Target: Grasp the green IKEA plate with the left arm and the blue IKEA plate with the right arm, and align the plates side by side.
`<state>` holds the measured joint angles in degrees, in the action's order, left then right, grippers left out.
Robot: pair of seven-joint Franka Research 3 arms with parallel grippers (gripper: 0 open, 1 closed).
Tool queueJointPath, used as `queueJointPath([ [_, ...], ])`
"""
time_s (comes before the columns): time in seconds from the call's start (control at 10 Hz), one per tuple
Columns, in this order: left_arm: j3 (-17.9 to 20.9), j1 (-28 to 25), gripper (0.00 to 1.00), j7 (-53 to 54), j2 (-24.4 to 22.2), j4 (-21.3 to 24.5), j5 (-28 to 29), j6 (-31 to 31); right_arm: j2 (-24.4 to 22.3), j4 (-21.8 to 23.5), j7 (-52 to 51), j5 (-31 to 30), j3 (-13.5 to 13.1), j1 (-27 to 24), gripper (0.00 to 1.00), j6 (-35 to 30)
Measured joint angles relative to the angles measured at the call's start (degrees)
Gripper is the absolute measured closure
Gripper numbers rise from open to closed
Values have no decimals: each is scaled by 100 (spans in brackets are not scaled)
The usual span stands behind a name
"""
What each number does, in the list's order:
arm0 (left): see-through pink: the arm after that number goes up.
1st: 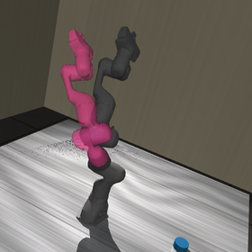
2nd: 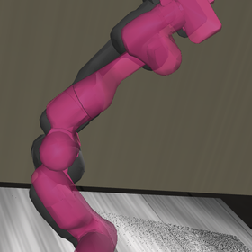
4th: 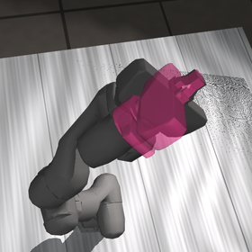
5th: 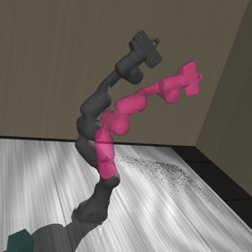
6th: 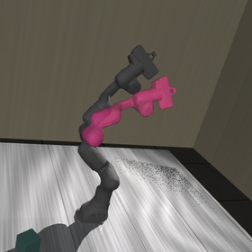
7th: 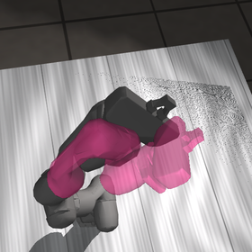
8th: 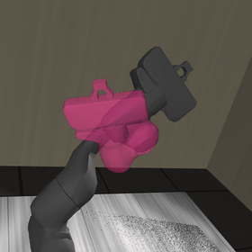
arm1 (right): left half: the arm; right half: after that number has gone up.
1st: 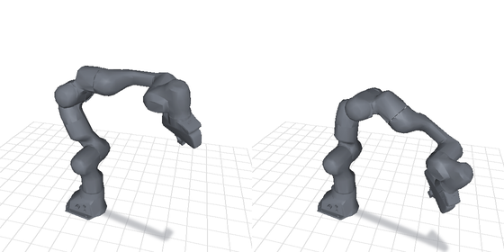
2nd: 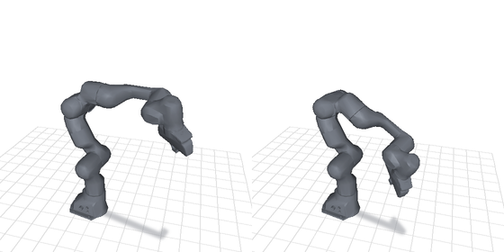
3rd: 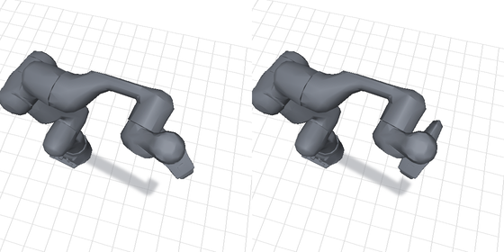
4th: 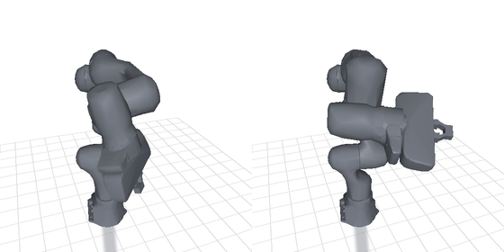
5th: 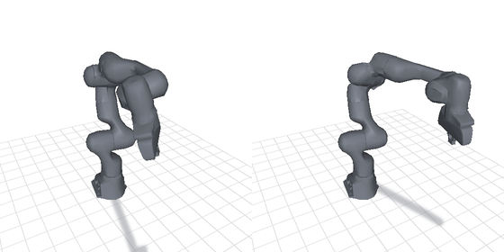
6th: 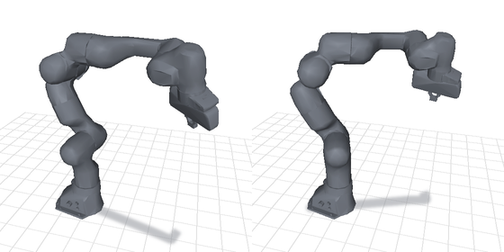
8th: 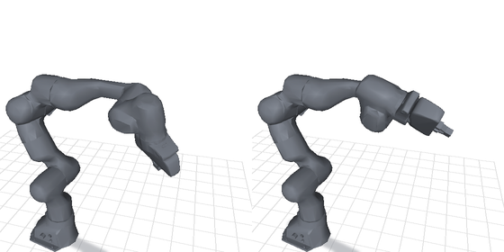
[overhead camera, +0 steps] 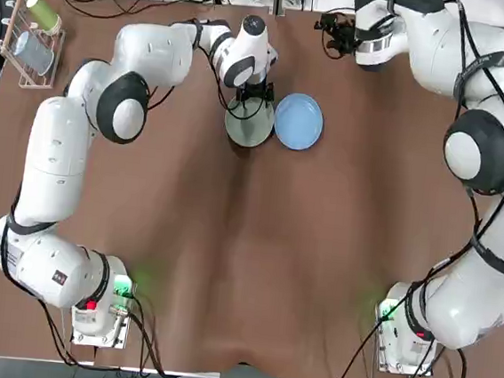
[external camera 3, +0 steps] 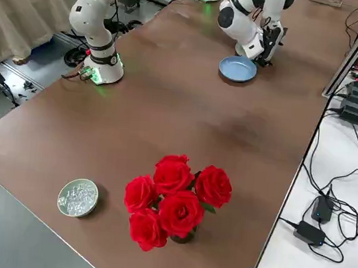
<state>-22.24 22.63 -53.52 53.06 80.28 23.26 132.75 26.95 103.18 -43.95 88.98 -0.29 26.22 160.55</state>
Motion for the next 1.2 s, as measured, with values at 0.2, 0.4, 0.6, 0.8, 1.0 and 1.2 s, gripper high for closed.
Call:
queueJointPath([
  [0.2, 1, 0, 0, 1, 0, -1, 0, 1, -358, 380, 3, -866, -168, -135, 0, 15],
  [0.4, 10, -1, 0, 1, 0, -21, 0, 5, -729, 794, -29, -1619, -227, -416, 0, -62],
  [0.6, 27, -1, 0, 1, 0, -30, 0, 5, -926, 877, -31, -2893, -232, -768, 0, -392],
  [0.8, 63, 12, 0, 4, 0, -32, 0, 103, -1145, 851, -3, -4178, -234, -1275, 0, -1297],
  [1.0, 140, 18, 0, 4, 2, -32, 0, 285, -1477, 784, 44, -5372, -249, -1973, 0, -2479],
  [1.2, 152, 18, 0, 4, 2, -33, 0, 365, -1783, 510, 745, -6950, -255, -2485, 0, -3635],
])
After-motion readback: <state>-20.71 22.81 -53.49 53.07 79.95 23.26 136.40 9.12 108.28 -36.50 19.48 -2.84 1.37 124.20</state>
